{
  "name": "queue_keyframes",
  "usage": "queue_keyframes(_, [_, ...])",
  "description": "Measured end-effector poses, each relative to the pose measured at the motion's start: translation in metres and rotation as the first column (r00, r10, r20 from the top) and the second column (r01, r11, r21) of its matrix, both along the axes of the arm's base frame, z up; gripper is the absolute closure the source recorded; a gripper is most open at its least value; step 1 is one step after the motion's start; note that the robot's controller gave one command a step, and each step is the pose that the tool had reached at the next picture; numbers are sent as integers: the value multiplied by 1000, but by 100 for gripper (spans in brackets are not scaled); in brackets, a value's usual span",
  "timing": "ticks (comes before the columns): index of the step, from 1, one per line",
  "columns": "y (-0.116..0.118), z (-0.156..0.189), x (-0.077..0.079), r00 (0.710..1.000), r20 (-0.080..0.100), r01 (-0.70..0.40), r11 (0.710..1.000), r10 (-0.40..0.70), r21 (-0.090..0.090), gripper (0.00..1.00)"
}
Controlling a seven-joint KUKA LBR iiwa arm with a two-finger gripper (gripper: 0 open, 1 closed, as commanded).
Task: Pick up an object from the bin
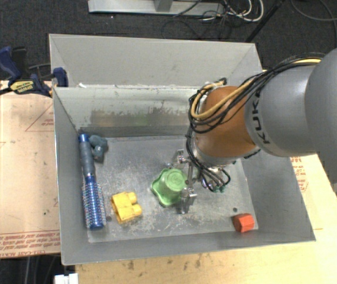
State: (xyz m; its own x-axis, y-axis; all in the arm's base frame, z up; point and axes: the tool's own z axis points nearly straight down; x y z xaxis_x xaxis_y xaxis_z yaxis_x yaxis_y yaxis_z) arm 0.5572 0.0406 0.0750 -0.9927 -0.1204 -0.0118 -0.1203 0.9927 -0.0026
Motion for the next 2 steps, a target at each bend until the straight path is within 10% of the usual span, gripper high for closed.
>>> queue_keyframes(1, [0,1,-1,1000,-6,6,1000,-6,3,100])
queue_keyframes(2, [0,1,-1,1000,-6,6,1000,-6,3,0])
